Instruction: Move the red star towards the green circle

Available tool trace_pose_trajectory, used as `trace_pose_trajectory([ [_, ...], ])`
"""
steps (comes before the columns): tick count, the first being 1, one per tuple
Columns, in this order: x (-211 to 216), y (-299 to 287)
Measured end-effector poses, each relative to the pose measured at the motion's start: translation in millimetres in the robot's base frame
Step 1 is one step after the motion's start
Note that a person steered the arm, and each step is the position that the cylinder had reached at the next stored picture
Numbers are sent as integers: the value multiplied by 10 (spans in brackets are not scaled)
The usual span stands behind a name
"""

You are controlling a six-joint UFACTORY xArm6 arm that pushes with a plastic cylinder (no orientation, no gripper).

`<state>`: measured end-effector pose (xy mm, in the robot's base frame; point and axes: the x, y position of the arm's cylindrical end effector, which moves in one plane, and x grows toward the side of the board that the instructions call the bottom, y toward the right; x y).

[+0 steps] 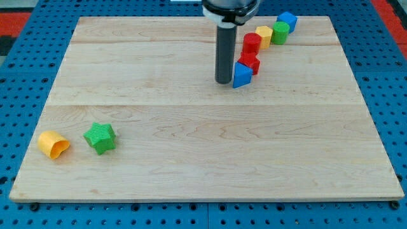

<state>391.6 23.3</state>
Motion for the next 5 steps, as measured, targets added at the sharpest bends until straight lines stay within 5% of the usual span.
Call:
trace_pose_trajectory([
  [1,244,-96],
  [3,-400,738],
  [5,-222,318],
])
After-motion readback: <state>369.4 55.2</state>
